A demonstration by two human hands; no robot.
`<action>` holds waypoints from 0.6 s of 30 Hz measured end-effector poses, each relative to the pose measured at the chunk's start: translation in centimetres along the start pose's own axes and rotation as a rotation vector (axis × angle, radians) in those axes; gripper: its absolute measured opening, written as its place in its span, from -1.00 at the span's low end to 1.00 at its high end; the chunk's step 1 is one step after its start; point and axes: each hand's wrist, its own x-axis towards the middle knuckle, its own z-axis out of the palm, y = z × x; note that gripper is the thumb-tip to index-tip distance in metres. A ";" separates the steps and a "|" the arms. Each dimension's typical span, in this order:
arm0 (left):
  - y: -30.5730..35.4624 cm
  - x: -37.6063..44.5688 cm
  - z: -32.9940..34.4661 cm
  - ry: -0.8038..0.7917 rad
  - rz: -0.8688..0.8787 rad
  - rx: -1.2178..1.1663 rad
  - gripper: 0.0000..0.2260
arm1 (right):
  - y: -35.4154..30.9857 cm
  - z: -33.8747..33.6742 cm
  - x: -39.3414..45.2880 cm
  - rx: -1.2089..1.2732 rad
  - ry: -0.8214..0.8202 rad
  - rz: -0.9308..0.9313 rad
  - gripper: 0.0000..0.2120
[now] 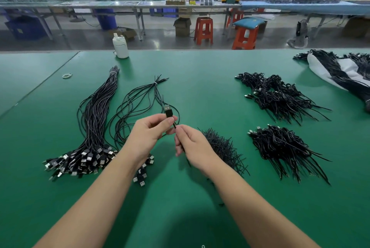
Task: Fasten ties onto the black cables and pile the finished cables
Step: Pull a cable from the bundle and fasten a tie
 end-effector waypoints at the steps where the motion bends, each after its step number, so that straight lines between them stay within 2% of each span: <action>1: 0.1 -0.1 0.0 -0.007 -0.011 0.006 -0.86 | -0.3 0.2 0.1 0.016 0.000 -0.008 -0.71; 4: 0.5 -0.7 0.1 -0.134 -0.038 0.083 -0.75 | -0.7 0.5 0.1 -0.020 0.013 -0.021 -0.70; 7: 0.7 -1.3 0.5 -0.249 -0.064 0.185 -0.73 | -0.8 0.6 0.0 -0.006 0.010 0.008 -0.70; 10: 1.2 -1.5 0.7 -0.236 -0.042 0.264 -0.69 | -0.8 0.5 -0.4 0.015 0.003 0.027 -0.63; 13: 1.5 -1.5 1.0 -0.200 -0.044 0.213 -0.67 | -0.6 0.4 -0.8 0.062 -0.028 0.013 -0.63; 18: 1.5 -1.3 0.5 -0.283 -0.087 0.240 -0.62 | -0.5 0.6 -1.2 0.070 -0.058 -0.024 -0.66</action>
